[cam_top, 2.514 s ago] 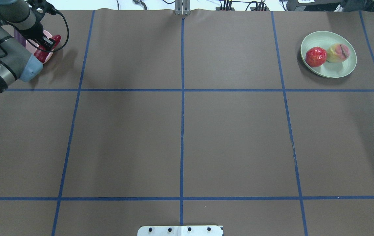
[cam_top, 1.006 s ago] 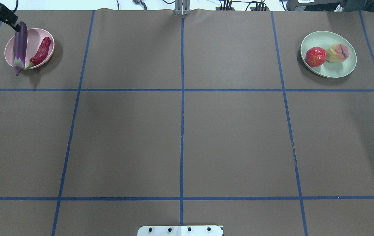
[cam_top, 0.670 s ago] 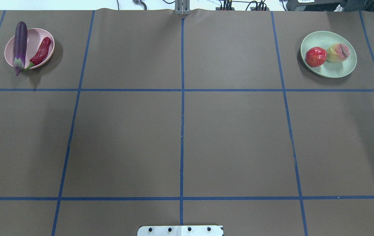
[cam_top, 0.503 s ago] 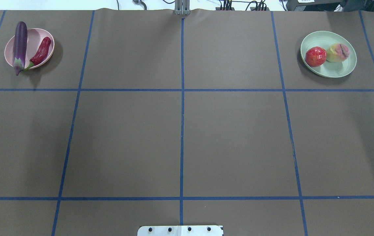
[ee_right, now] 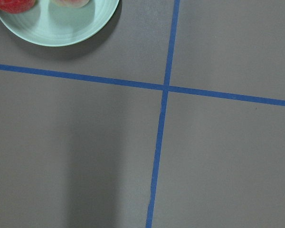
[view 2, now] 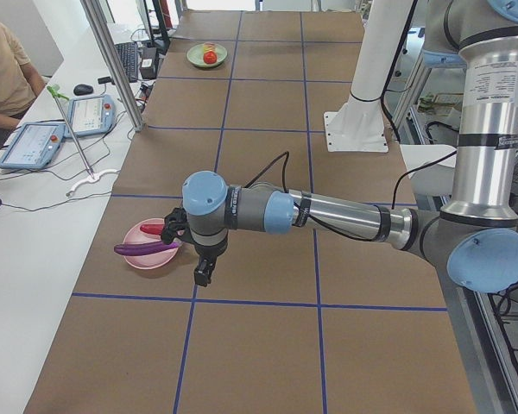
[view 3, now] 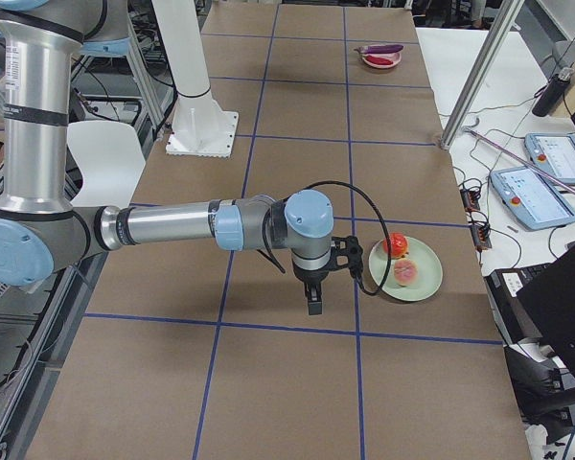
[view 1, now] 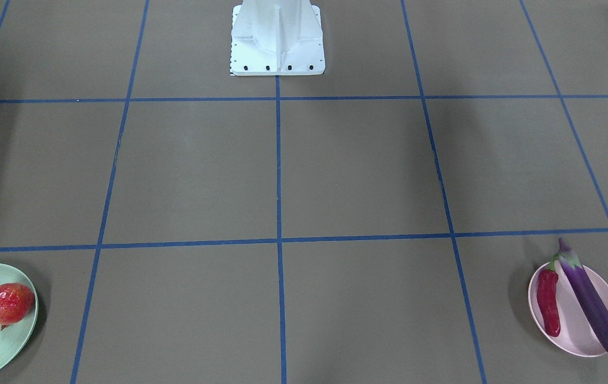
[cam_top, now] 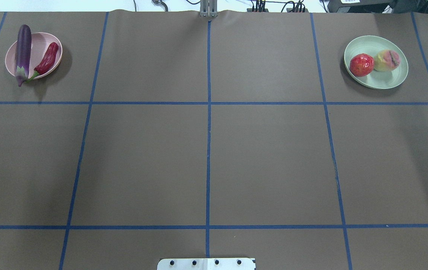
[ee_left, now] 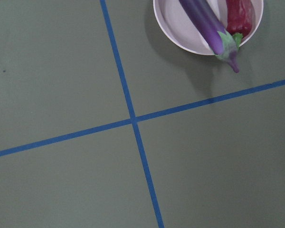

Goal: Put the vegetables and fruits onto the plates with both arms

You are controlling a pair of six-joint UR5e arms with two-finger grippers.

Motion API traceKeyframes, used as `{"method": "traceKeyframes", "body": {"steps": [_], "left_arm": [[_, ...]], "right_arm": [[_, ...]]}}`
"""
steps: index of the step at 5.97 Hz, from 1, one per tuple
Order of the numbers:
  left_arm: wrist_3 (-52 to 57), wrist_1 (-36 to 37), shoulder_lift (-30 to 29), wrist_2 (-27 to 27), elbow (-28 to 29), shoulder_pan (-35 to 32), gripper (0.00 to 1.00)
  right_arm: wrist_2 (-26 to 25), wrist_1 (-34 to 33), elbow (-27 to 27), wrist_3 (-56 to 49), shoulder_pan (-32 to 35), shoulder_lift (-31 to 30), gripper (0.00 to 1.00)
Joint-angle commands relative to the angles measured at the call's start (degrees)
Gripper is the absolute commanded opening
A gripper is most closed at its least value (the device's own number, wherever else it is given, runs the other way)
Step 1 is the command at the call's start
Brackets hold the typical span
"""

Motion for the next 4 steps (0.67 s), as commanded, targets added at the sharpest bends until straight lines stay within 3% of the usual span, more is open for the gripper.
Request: {"method": "traceKeyframes", "body": {"steps": [1, 4], "left_arm": [[0.08, 0.23, 1.93, 0.26, -1.05, -0.54, 1.0], [0.35, -0.48, 3.07, -1.4, -1.14, -0.63, 1.0]], "right_arm": [[0.11, -0.17, -0.04, -0.48, 0.01, 0.55, 1.0], [0.02, -0.09, -0.3, 0.13, 0.01, -0.15, 1.0]]}}
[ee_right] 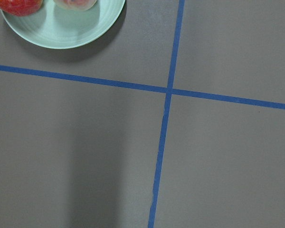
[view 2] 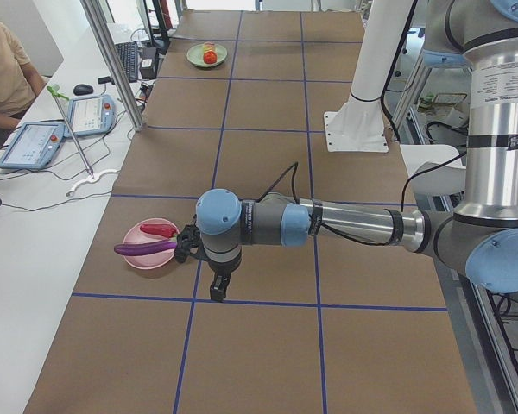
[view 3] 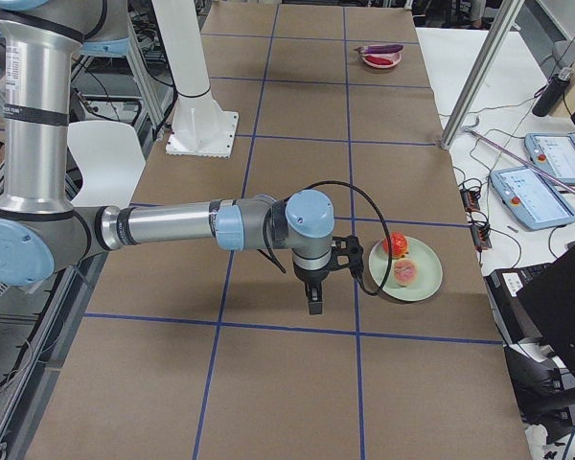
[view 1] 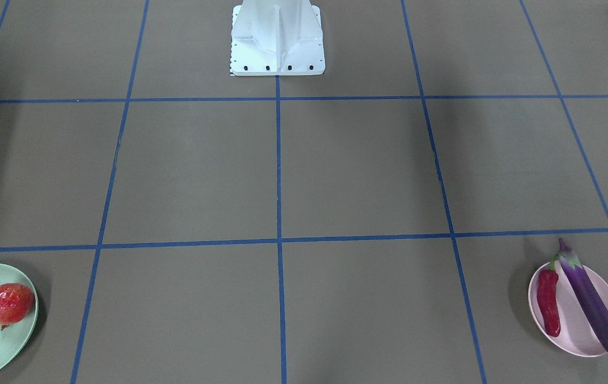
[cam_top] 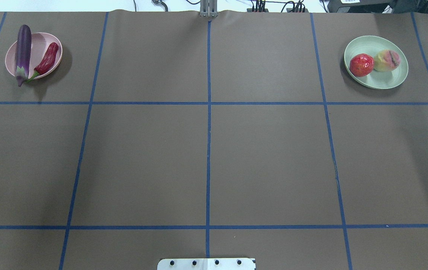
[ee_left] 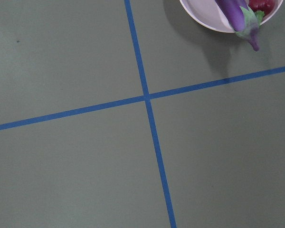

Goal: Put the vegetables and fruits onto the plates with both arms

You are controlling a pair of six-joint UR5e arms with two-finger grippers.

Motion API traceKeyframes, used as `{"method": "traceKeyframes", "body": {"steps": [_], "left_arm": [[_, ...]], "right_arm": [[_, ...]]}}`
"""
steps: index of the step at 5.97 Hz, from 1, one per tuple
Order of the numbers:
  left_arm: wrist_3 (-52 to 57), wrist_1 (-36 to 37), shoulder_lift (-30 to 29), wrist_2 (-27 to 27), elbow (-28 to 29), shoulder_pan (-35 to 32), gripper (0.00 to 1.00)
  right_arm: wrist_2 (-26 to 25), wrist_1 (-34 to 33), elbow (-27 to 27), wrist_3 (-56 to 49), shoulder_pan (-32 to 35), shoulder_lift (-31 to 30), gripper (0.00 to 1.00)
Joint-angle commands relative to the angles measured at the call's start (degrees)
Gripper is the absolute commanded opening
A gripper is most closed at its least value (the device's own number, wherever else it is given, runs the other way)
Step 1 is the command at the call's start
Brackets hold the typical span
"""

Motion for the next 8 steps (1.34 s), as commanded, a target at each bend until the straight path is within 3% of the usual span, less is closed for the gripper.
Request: {"method": "traceKeyframes", "body": {"steps": [1, 8], "left_arm": [[-0.02, -0.06, 0.87, -0.63, -1.07, -0.03, 1.0], [0.42, -0.14, 4.74, -0.72, -3.87, 0.14, 1.0]], "right_arm": [[0.07, 0.15, 0.01, 0.2, 0.0, -0.23, 1.0], [-0.11, 0.15, 0.36, 0.55, -1.05, 0.12, 1.0]]}}
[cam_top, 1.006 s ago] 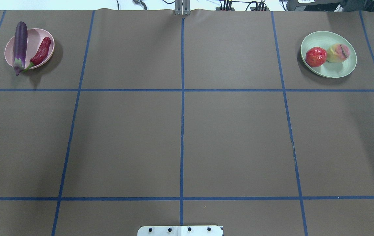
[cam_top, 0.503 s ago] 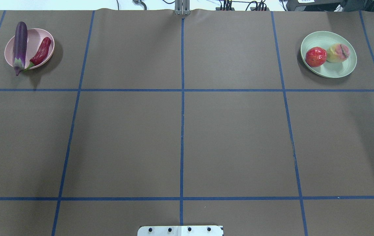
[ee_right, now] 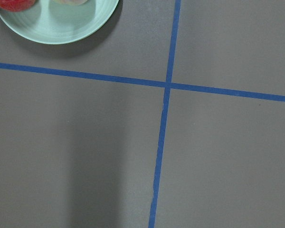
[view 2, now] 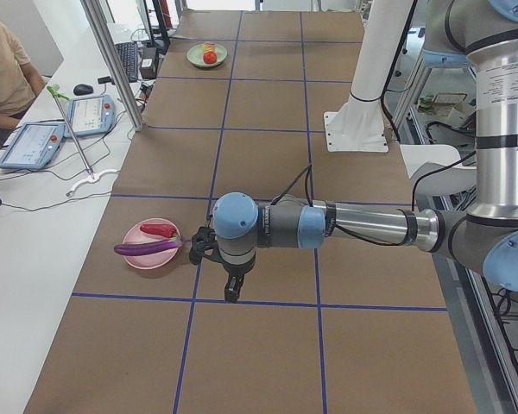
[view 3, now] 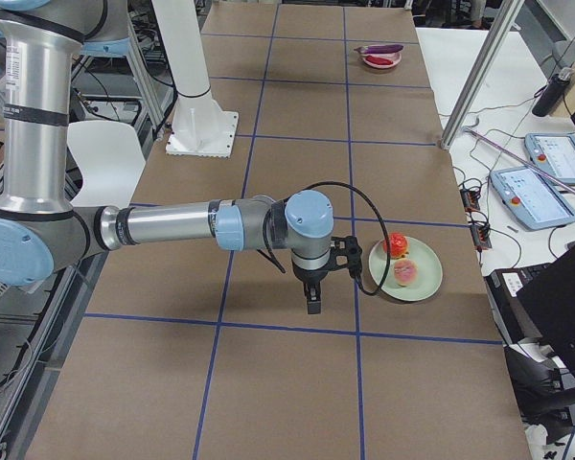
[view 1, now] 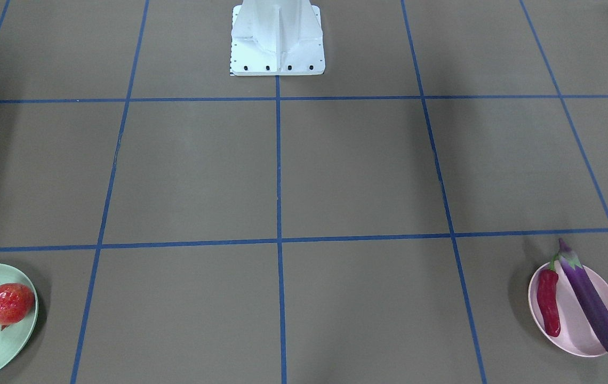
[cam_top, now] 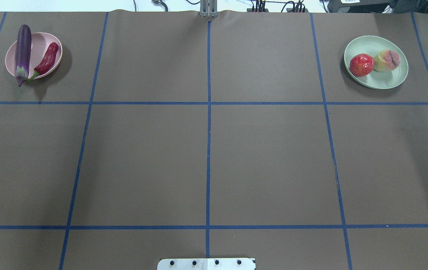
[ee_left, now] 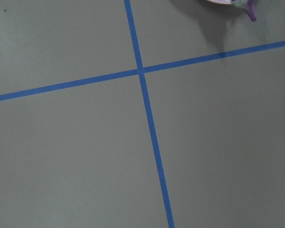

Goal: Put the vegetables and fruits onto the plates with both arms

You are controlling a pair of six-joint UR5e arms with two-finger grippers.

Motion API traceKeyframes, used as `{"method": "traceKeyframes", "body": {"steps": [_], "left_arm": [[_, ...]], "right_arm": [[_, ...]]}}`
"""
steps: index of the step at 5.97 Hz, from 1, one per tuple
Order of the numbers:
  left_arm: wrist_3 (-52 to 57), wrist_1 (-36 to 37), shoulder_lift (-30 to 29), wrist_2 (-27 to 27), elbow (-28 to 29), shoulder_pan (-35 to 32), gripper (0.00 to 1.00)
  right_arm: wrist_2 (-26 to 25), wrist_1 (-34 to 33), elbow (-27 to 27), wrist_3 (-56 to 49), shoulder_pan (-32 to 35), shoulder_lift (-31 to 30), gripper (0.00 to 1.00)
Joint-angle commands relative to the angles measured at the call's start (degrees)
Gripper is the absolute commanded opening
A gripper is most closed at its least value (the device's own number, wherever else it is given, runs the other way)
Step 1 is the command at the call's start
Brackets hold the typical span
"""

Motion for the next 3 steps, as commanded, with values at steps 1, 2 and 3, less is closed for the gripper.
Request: {"method": "traceKeyframes", "body": {"steps": [1, 2, 3], "left_arm": [[-0.06, 0.0, 0.76, 0.09, -1.42, 0.0, 1.0], [-0.06, 0.0, 0.76, 0.18, -1.43, 0.0, 1.0], [-0.06, 0.09, 0.84, 0.27, -1.34, 0.0, 1.0]], "right_arm": [[-0.28, 0.01, -0.03, 0.03, -0.5, 0.28, 1.0], [-0.28, 0.01, -0.03, 1.34, -1.11, 0.36, 1.0], [-0.28, 0.01, -0.03, 2.14, -1.98, 0.45, 1.0]]}}
